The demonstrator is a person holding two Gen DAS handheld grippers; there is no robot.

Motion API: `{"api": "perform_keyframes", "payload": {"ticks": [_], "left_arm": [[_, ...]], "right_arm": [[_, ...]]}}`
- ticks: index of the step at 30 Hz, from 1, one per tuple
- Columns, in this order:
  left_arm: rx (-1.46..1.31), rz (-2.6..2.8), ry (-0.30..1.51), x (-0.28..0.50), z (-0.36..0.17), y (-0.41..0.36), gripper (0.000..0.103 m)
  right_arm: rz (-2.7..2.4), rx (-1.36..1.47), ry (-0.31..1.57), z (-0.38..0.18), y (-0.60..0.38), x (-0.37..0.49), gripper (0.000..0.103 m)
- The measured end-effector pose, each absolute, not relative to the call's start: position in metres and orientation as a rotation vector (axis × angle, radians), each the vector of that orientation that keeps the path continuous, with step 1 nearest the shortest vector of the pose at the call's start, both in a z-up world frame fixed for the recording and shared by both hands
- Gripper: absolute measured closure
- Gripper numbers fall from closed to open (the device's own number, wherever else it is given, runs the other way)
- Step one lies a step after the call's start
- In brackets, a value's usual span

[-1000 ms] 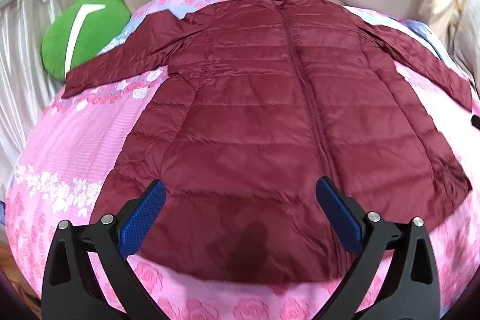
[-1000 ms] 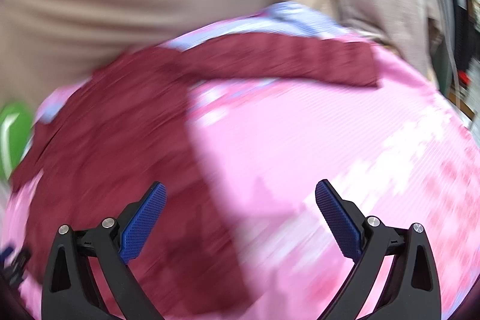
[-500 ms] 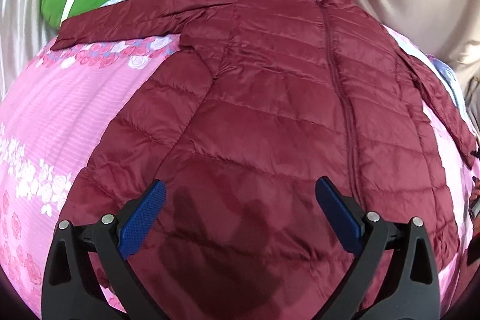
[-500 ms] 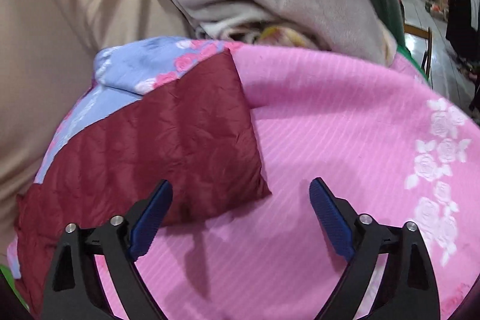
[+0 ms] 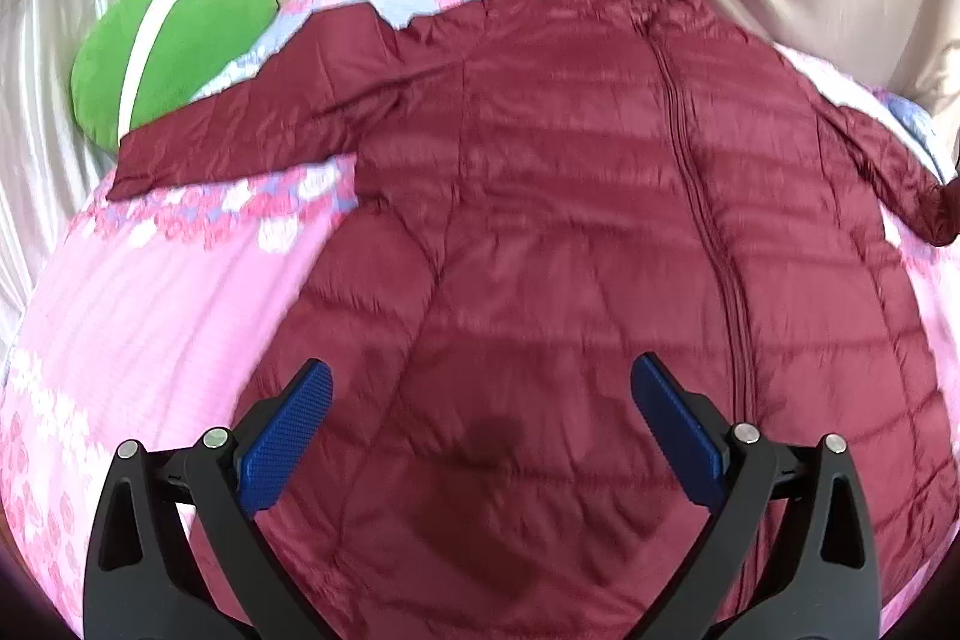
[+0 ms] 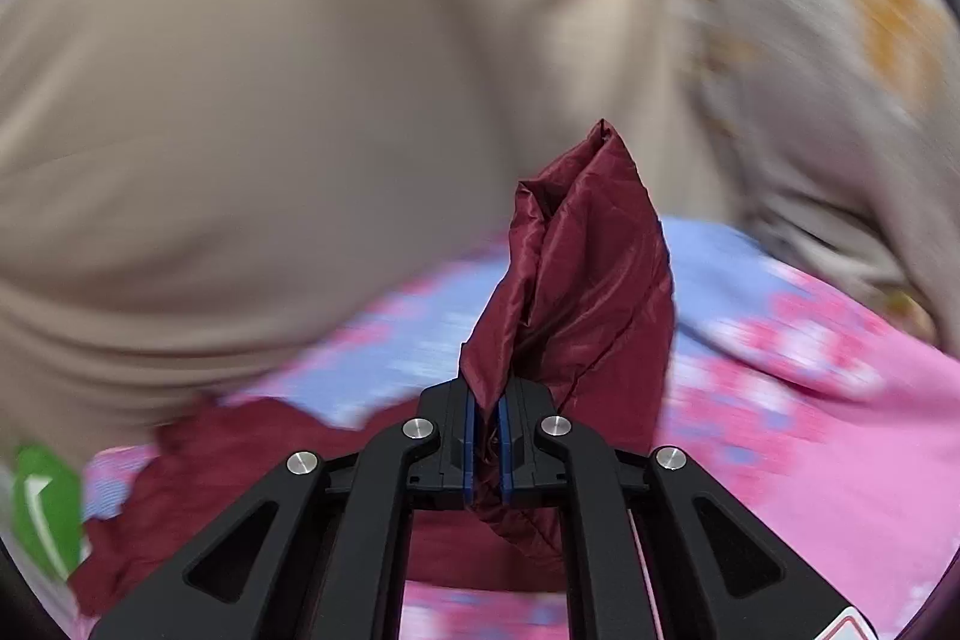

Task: Fold large clothes

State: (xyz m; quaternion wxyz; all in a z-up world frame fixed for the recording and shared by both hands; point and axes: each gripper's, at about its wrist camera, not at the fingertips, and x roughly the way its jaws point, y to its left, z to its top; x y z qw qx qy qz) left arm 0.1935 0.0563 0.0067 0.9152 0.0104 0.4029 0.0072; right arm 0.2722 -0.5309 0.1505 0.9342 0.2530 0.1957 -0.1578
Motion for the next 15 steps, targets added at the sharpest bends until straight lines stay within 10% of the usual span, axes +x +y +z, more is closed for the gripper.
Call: {"api": "perform_keyframes", "payload": {"ticks": [7,15], "left_arm": [[-0.020,0.004,0.768,0.210,0.027,0.070,0.006],[-0.057,0.016,0.745,0.232,0.029,0.098,0.005]], "right_arm": [[0.177,0.281,0.400,0.211,-0.301,0.371,0.096],[0.464,0.130,0.677,0.113,-0.106,0.429,0.089]]}}
